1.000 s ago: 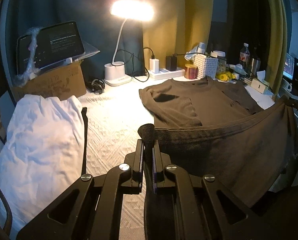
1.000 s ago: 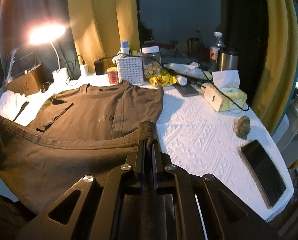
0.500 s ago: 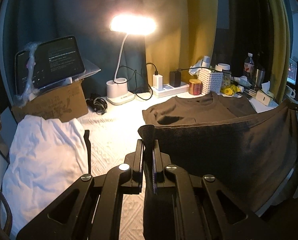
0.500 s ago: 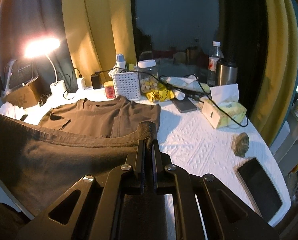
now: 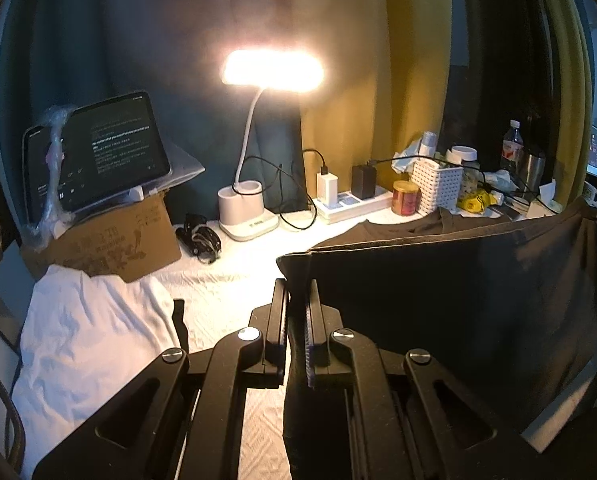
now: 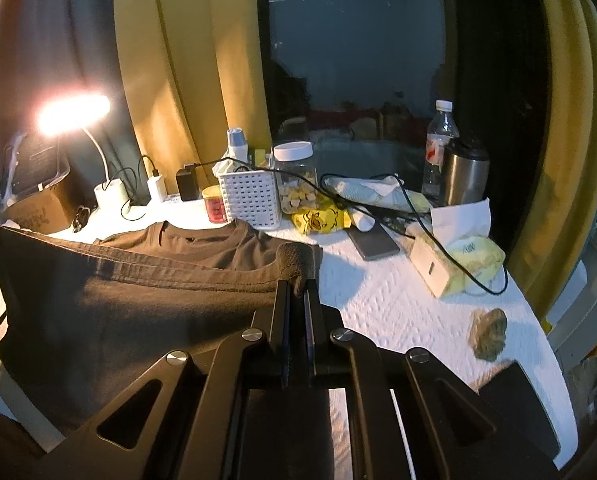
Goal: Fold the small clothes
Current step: 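Lift the hem with both tools and carry it over toward the collar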
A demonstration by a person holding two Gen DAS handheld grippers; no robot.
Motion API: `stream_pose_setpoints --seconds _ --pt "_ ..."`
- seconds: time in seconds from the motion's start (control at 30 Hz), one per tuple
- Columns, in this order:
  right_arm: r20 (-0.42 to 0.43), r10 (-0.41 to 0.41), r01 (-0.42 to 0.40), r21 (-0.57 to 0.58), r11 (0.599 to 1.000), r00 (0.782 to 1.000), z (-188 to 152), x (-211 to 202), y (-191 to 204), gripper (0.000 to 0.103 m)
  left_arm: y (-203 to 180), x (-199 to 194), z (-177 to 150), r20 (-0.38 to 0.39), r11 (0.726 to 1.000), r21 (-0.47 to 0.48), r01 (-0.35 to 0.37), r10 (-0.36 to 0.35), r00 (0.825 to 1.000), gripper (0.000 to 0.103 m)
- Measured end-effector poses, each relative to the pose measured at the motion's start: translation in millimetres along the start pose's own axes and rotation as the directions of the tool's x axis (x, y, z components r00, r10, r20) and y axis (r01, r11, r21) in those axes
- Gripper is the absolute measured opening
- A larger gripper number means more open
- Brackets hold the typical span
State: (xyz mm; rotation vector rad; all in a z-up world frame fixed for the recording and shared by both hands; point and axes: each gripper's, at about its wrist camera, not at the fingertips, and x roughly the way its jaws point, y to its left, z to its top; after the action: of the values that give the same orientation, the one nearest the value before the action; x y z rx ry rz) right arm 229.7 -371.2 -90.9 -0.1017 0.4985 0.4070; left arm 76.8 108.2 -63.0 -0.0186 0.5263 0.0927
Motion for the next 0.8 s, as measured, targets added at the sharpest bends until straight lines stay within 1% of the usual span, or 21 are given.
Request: stream_pose_setpoints --seconds 0.2,0.47,0.6,0.8 --pt "0.002 0.006 -0.006 0.003 1.0 1.0 12 17 -4 0.007 4 16 13 0.006 1.0 0.009 -0.008 0.008 1.0 0.005" --pt "0.002 0.031 -0.031 0.05 0.998 1.0 20 46 -14 0.007 5 39 30 0.007 0.999 0.043 -0.016 0.016 1.0 0.005" --pt "0.004 0.039 -0.039 0.073 0.997 0.999 24 61 -18 0.007 9 54 36 0.002 0.999 0.04 -0.015 0.015 1.0 0.005" --pt "0.012 0.032 -0.033 0.064 0.997 0.999 38 82 -19 0.007 13 77 46 0.0 0.999 0.036 -0.016 0.016 1.0 0.005"
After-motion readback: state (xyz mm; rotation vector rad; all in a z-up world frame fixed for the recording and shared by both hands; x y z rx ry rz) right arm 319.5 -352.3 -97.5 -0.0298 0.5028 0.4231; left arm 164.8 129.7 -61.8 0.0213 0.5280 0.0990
